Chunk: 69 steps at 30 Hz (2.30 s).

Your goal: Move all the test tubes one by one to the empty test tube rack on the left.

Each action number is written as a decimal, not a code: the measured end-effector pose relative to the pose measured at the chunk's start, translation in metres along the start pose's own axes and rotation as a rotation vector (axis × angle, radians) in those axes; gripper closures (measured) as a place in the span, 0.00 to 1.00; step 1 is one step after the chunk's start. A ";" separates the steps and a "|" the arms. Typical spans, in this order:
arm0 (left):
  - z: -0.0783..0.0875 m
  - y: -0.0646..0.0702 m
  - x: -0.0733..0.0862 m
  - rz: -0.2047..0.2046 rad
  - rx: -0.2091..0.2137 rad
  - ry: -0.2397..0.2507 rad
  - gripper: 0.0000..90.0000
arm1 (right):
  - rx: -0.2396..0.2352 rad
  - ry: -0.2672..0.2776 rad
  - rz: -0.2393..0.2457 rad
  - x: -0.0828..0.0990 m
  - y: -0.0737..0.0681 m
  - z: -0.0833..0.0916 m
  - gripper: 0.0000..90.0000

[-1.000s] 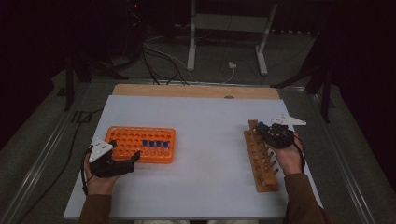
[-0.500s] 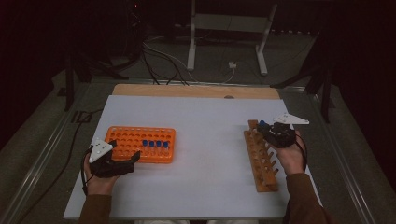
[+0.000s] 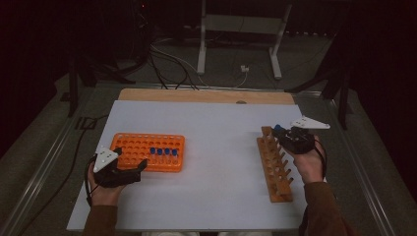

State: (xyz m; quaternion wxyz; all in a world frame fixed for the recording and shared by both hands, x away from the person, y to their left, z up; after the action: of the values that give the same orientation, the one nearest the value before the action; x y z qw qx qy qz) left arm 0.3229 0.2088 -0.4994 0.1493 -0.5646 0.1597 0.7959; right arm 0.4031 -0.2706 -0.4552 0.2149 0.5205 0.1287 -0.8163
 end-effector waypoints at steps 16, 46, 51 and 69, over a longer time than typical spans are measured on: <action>0.000 0.001 0.000 -0.001 0.001 -0.001 0.01 | -0.006 0.010 0.020 -0.013 -0.001 0.008 0.85; 0.000 0.003 0.000 -0.003 0.005 0.001 0.01 | -0.032 0.035 0.048 -0.027 -0.012 0.015 0.85; 0.000 0.003 -0.001 -0.005 0.010 0.003 0.01 | -0.043 0.037 0.049 -0.027 -0.015 0.014 0.85; 0.000 0.018 -0.014 -0.030 0.044 0.026 0.01 | -0.101 0.037 0.053 -0.029 -0.034 0.009 0.85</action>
State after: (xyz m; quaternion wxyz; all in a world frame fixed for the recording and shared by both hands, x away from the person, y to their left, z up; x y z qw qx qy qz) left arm 0.3202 0.1914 -0.4845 0.1714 -0.5736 0.1709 0.7826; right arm 0.3898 -0.2386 -0.4259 0.2601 0.5271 0.1597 -0.7931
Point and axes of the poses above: each handheld gripper's, and its own axes: z roughly backward along the jaws, x roughly out of its underside, y roughly to its right, the point moved 7 cm from there along -z, roughly forward along the jaws, and after that the axes turned 7 degrees about y, right-handed, at the moved point
